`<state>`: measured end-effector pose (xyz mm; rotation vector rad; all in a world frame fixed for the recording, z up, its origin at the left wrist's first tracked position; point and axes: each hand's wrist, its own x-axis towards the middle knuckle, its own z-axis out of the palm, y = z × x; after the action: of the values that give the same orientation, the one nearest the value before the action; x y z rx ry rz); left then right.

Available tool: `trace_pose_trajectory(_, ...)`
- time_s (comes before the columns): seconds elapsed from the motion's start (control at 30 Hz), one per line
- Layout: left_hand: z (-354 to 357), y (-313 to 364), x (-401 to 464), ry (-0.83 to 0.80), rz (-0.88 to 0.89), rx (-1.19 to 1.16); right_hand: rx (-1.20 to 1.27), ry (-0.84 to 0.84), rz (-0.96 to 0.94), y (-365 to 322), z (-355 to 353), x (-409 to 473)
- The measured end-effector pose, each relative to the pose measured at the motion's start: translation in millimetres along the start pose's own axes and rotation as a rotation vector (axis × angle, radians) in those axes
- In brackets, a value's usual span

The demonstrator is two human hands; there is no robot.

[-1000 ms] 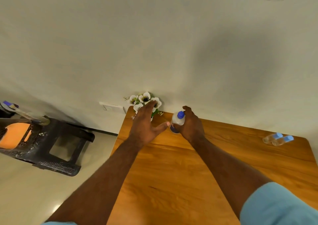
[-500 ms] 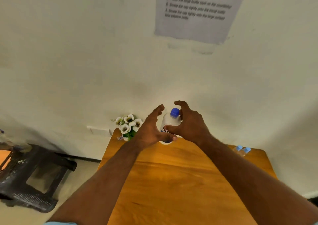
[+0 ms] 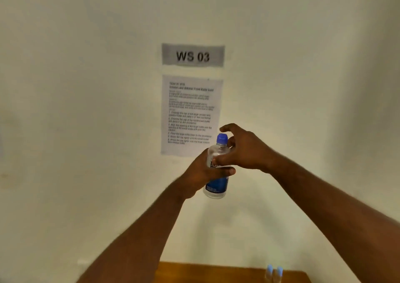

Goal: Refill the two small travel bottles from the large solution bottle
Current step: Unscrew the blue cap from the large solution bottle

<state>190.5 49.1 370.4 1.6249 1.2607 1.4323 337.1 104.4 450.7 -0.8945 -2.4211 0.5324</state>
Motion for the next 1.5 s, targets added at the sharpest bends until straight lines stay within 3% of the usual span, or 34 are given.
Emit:
trace_pose_trajectory(0.23, 32, 62, 27, 0.173, 0.065, -0.050, 0.065, 0.051, -0.015, -15, -78, -8)
trace_pose_trajectory(0.43, 50, 85, 33, 0.228, 0.035, -0.025, -0.088, 0.397, -0.137, -38, -131, -6)
trace_pose_trajectory(0.57, 56, 95, 33, 0.228, 0.044, -0.021, -0.382, 0.312, -0.124, -51, -140, 3)
trace_pose_trajectory(0.67, 57, 99, 33, 0.240, 0.059, -0.019, -0.468, 0.263, -0.126, -54, -139, 7)
trace_pose_trajectory(1.0, 56, 102, 27, 0.296, 0.052, -0.012, -0.075, -0.014, -0.279, -45, -152, 7)
trace_pose_trajectory(1.07, 56, 104, 26, 0.305, 0.060, -0.023, 0.020, 0.005, -0.270, -44, -153, 7)
trace_pose_trajectory(1.13, 55, 106, 27, 0.298, 0.063, -0.013, 0.001, 0.112, -0.239, -47, -152, 7)
trace_pose_trajectory(1.23, 55, 107, 28, 0.294, 0.059, 0.013, -0.219, 0.209, -0.191, -54, -148, 9)
trace_pose_trajectory(1.5, 54, 103, 28, 0.310, 0.076, 0.012, -0.096, 0.039, -0.264, -51, -150, 9)
